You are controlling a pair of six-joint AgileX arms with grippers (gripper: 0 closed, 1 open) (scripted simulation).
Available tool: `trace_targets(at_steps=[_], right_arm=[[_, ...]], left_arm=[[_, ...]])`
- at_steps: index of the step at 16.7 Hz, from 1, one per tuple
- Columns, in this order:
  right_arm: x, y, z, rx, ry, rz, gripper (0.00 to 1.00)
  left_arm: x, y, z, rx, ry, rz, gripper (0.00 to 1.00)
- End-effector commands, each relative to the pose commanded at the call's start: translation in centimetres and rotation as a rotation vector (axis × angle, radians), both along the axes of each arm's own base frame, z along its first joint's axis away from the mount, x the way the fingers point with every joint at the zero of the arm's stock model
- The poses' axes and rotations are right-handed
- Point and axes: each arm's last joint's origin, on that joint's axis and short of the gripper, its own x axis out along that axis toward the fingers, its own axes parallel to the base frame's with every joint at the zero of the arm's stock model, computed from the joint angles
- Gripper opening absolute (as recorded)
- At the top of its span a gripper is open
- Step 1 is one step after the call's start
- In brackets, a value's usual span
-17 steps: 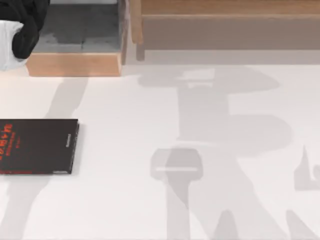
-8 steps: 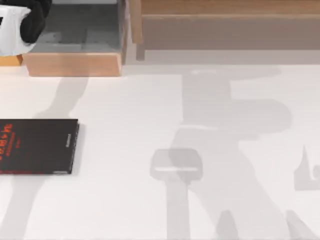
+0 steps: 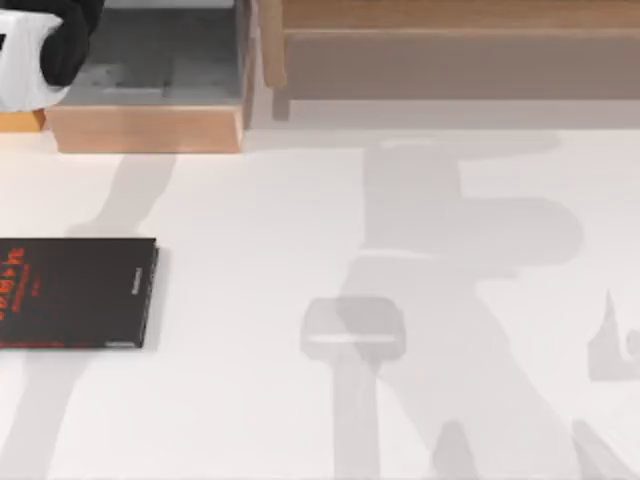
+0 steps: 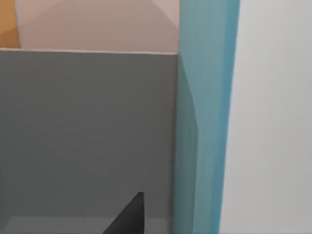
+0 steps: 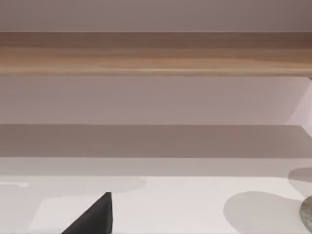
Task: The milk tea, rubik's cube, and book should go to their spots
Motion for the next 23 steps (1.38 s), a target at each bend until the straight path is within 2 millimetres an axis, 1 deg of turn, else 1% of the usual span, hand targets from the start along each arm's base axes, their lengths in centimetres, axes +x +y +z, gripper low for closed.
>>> trace_targets(at_steps=[8, 9, 18, 23], right_arm=[[0.0, 0.0, 0.0, 0.0, 0.0, 0.0, 1.0], [0.0, 0.0, 0.0, 0.0, 0.0, 0.0, 1.0], [0.0, 0.0, 0.0, 0.0, 0.0, 0.0, 1.0], [0.0, 0.0, 0.0, 0.0, 0.0, 0.0, 1.0]], left_arm=[[0.0, 0.0, 0.0, 0.0, 0.0, 0.0, 0.02], [0.0, 0.0, 0.0, 0.0, 0.0, 0.0, 0.0], [-0.1, -0.1, 0.1, 0.001, -0.002, -0.002, 0.0], [-1.0, -0.1, 1.1, 0.001, -0.002, -0.002, 0.0]])
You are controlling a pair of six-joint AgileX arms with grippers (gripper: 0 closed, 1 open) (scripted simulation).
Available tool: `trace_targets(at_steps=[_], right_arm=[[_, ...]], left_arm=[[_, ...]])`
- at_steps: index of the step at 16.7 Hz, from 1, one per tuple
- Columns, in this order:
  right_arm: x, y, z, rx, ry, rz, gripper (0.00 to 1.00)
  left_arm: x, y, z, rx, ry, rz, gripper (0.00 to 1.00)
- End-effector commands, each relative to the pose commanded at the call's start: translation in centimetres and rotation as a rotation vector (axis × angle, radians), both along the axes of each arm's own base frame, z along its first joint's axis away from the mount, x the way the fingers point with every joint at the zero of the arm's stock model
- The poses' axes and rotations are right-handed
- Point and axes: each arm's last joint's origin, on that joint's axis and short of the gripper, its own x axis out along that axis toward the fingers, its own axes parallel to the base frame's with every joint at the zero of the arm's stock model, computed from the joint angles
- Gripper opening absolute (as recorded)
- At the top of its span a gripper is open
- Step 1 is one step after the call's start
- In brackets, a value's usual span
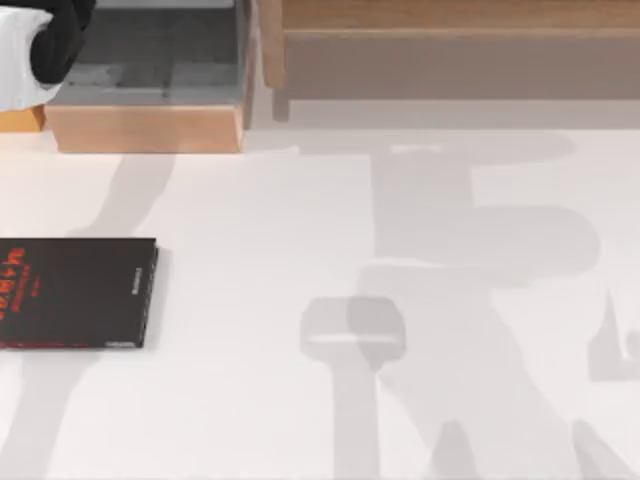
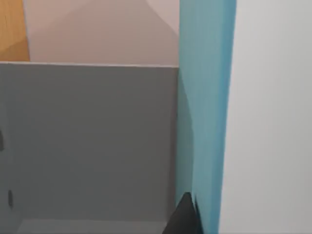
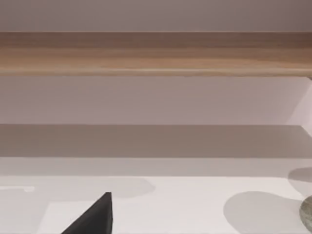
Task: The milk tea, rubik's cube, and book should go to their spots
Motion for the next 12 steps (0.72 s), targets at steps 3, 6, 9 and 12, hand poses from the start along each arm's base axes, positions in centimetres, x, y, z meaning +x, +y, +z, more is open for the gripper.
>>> trace_targets(at_steps=[3, 6, 9, 12], right_arm=[[0.0, 0.0, 0.0, 0.0, 0.0, 0.0, 1.0], [0.0, 0.0, 0.0, 0.0, 0.0, 0.0, 1.0], [0.0, 0.0, 0.0, 0.0, 0.0, 0.0, 1.0], [0.0, 0.0, 0.0, 0.0, 0.0, 0.0, 1.0]], left_arm=[[0.1, 0.1, 0.0, 0.001, -0.001, 0.003, 0.0], [-0.4, 0.1, 0.6, 0.025, -0.017, -0.003, 0.0], [-2.5, 0.8, 2.7, 0.135, -0.072, -0.007, 0.0], [-5.4, 2.2, 4.3, 0.335, -0.132, 0.012, 0.0]])
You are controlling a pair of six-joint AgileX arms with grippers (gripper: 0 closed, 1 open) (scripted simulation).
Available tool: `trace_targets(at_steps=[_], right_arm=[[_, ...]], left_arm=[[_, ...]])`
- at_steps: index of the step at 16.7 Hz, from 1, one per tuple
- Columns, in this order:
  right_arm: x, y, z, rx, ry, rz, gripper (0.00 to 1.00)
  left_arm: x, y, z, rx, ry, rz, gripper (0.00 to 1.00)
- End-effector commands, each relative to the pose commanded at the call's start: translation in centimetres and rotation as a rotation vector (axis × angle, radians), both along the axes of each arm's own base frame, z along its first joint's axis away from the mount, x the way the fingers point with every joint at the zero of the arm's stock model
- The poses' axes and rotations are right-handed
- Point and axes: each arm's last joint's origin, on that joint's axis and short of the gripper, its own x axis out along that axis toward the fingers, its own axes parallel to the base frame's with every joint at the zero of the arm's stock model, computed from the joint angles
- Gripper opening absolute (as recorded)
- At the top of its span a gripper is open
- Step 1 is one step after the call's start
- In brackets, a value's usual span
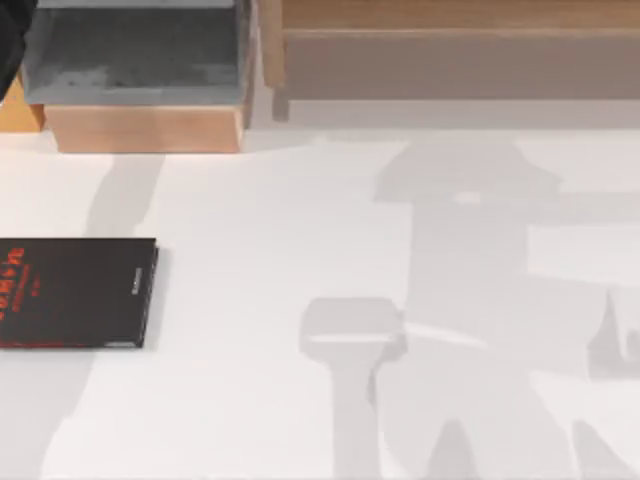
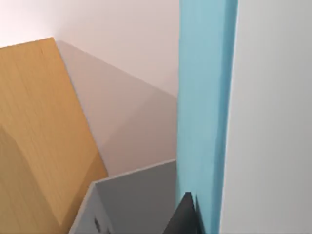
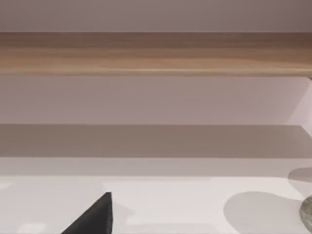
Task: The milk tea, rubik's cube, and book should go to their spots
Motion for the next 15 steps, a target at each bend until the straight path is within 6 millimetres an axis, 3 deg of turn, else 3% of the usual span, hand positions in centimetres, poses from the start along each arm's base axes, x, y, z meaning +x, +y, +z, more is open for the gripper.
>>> trace_targets(at_steps=[3, 6, 11, 15], right_arm=[[0.0, 0.0, 0.0, 0.0, 0.0, 0.0, 1.0], [0.0, 0.0, 0.0, 0.0, 0.0, 0.0, 1.0], [0.0, 0.0, 0.0, 0.0, 0.0, 0.0, 1.0], [0.0, 0.0, 0.0, 0.0, 0.0, 0.0, 1.0]], left_arm=[[-3.4, 1.6, 0.0, 0.262, -0.03, 0.043, 0.0], [-6.8, 3.0, -2.6, 0.547, 0.007, 0.076, 0.0], [-12.6, 4.5, -11.6, 0.984, 0.214, 0.007, 0.0], [-17.7, 5.0, -18.3, 1.195, 0.404, -0.145, 0.0]])
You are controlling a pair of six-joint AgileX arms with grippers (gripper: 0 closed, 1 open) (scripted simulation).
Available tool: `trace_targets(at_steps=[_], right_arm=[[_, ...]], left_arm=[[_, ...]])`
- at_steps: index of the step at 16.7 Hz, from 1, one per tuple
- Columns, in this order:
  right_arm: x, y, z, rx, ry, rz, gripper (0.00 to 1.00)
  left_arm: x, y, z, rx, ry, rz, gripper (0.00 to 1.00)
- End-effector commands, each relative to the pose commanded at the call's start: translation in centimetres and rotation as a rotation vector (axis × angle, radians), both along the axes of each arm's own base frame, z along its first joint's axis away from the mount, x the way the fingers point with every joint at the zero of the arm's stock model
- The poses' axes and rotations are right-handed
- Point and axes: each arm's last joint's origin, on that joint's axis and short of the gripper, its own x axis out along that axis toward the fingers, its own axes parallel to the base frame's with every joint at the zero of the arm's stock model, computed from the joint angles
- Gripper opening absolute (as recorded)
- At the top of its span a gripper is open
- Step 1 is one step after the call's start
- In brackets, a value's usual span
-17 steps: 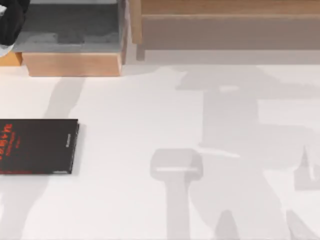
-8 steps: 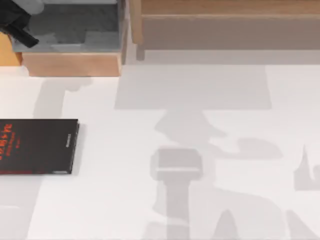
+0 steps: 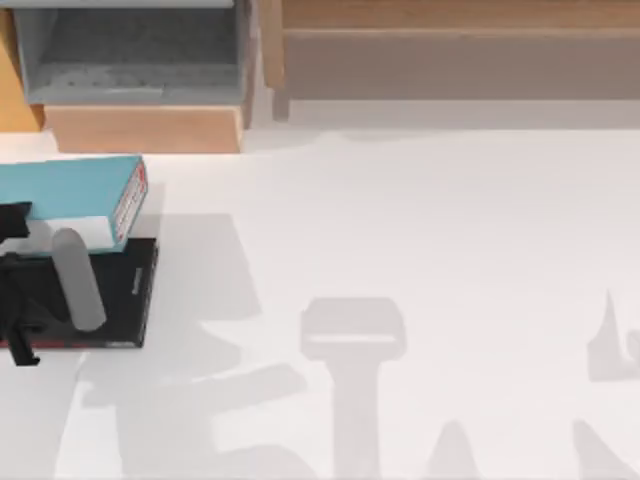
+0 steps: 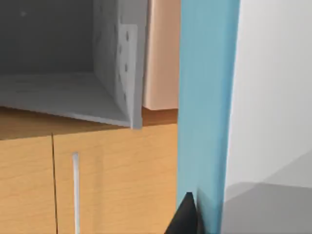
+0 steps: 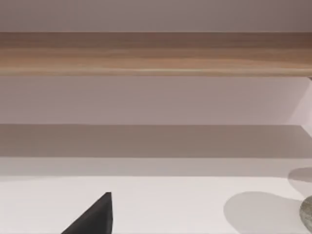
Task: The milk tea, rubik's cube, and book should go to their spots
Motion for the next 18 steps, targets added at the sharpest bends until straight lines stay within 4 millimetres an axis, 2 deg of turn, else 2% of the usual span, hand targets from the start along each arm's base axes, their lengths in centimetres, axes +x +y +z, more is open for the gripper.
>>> trace_targets(at_steps=[2, 4, 18], right_arm=[[0.0, 0.0, 0.0, 0.0, 0.0, 0.0, 1.0], [0.0, 0.0, 0.0, 0.0, 0.0, 0.0, 1.0], [0.0, 0.0, 0.0, 0.0, 0.0, 0.0, 1.0]], left_arm=[[-2.0, 0.1, -2.1, 0.046, 0.091, -0.026, 0.0], [-3.1, 0.1, -3.1, 0.065, 0.141, -0.039, 0.0], [-2.8, 0.1, -3.4, 0.066, 0.147, -0.041, 0.0]])
